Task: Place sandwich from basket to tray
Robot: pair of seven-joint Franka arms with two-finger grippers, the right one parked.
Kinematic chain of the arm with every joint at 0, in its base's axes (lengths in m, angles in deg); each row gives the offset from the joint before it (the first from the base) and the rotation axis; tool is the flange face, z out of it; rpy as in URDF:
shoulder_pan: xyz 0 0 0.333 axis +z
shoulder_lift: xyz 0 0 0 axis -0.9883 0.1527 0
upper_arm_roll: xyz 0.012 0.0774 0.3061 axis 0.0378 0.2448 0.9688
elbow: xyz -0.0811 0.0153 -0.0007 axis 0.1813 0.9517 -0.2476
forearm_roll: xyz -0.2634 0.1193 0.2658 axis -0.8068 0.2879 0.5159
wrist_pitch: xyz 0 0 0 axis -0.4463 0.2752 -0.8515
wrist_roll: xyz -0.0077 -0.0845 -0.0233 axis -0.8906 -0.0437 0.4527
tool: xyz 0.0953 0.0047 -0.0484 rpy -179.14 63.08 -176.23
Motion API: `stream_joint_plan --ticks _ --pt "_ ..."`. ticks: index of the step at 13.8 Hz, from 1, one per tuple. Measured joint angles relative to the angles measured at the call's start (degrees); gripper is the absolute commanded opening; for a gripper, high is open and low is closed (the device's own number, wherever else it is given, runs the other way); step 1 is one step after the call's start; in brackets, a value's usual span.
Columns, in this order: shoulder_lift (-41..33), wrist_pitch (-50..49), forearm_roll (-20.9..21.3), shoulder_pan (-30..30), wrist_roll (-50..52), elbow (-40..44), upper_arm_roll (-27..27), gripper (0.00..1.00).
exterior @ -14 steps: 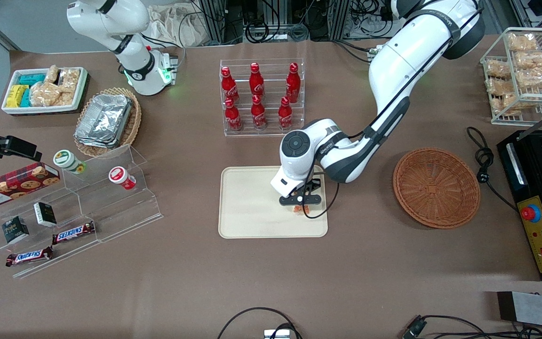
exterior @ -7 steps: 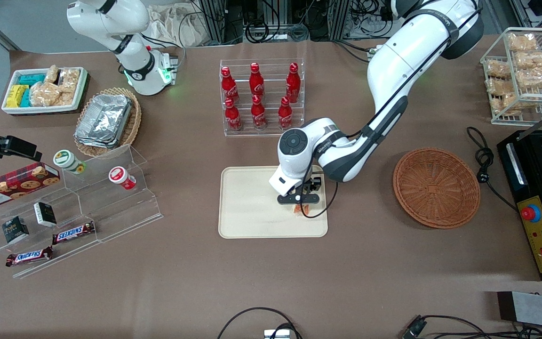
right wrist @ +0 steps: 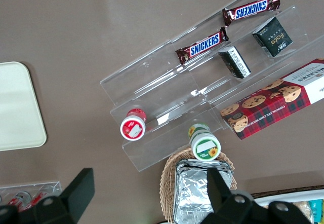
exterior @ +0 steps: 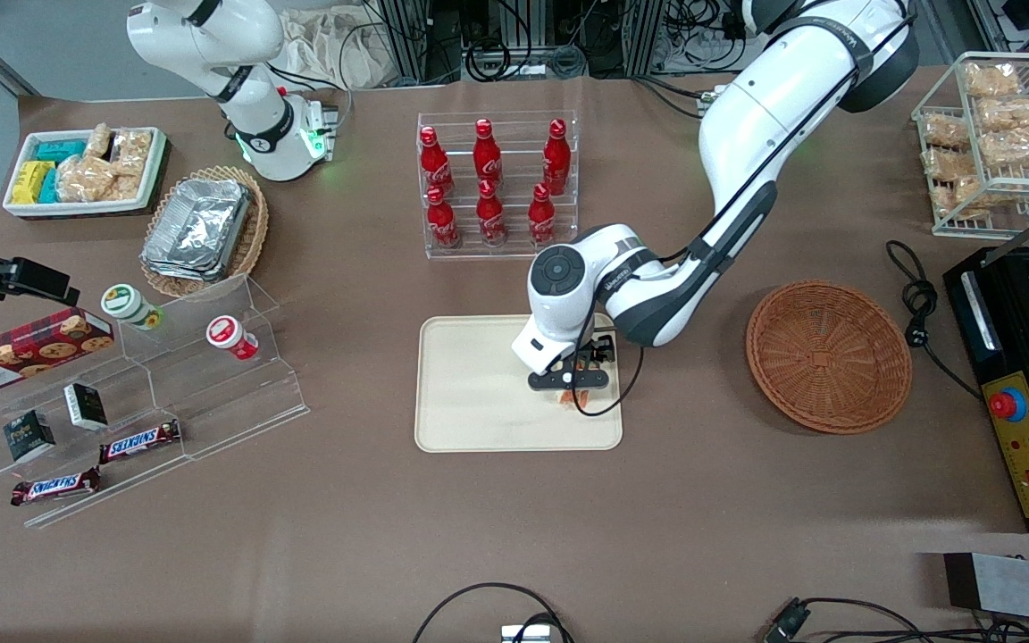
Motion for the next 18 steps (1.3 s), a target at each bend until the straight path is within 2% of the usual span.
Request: stream_joint_plan --ticks 4,7,11,14,18 --pt "-2.37 -3.27 0.0 0.82 0.06 1.29 0.02 1.0" --pt "-6.77 -4.22 -0.93 3.22 0.12 2.19 0.0 1.0" --pt "-11.49 -10.7 -2.41 7.2 0.12 6.12 0.03 1.0" --pt "-13.69 -13.91 -5.04 10.9 -0.89 9.53 0.04 1.0" --pt "-16.73 -17.42 -8.48 15.59 -7.07 10.28 0.1 1.0"
